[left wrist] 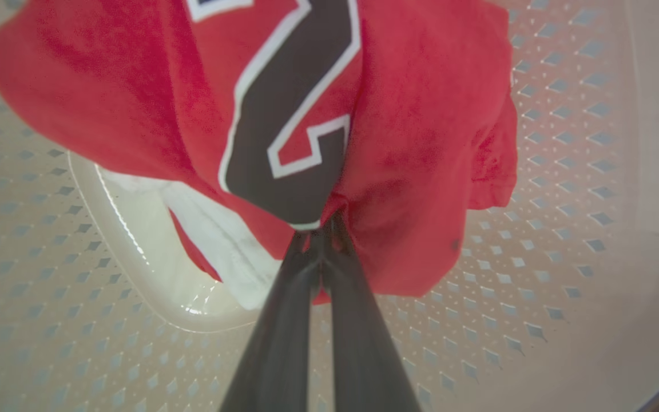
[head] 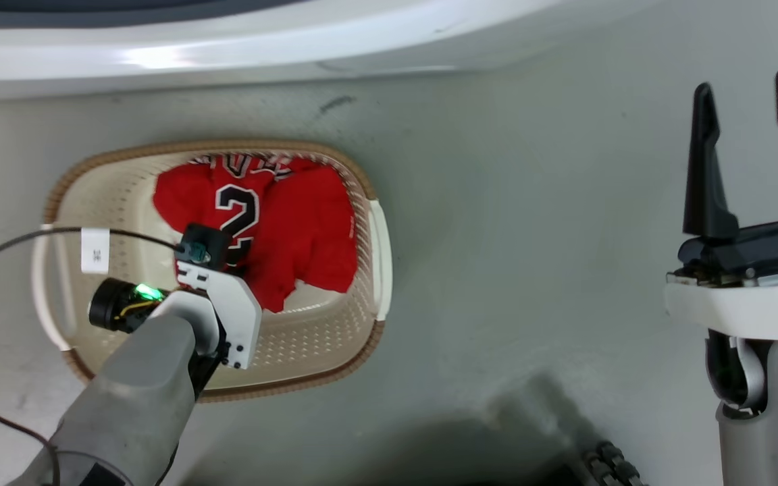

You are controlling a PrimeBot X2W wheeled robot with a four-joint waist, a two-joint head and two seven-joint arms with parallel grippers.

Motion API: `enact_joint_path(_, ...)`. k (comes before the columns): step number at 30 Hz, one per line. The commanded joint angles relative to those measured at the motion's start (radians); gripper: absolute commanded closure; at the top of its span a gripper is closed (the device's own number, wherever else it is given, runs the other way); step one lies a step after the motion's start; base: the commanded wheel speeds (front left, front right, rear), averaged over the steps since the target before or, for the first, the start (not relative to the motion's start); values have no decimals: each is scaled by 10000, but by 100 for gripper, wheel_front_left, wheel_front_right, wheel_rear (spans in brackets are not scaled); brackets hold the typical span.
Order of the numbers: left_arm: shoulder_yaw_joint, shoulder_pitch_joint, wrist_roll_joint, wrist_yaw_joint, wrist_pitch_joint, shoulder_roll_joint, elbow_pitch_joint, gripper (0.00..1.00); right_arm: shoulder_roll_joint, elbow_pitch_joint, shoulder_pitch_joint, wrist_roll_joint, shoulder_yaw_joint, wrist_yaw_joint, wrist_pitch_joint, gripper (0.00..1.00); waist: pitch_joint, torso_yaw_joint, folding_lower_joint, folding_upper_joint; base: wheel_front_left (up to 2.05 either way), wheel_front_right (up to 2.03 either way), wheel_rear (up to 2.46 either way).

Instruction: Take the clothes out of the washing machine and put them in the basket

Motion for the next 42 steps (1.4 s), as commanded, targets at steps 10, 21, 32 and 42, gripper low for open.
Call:
enact_joint_path(10,-306,-510,40,-143,1034,-292,941,83,13,-47,-298,250,-27,-7,-23,0,717,-493,-2,0,0,0,0)
enact_joint_path(21,-295,420,-317,-270,82,-783,1017,0,12,468,389,80,22,-7,-23,0,-1281,-35,-2,0,0,0,0)
enact_joint_path(32,-113,1403,-398,-31,-1577,-1010,776,0,9,945,1499,-136,-25,-7,-23,0,-3637,629,-2,0,0,0,0)
enact_joint_path(42,2592,3118,915,1861,-1620,-55,-3790,0,9,1138,2362,-262,-52,-7,-23,0,-5126,1138,-2,0,0,0,0)
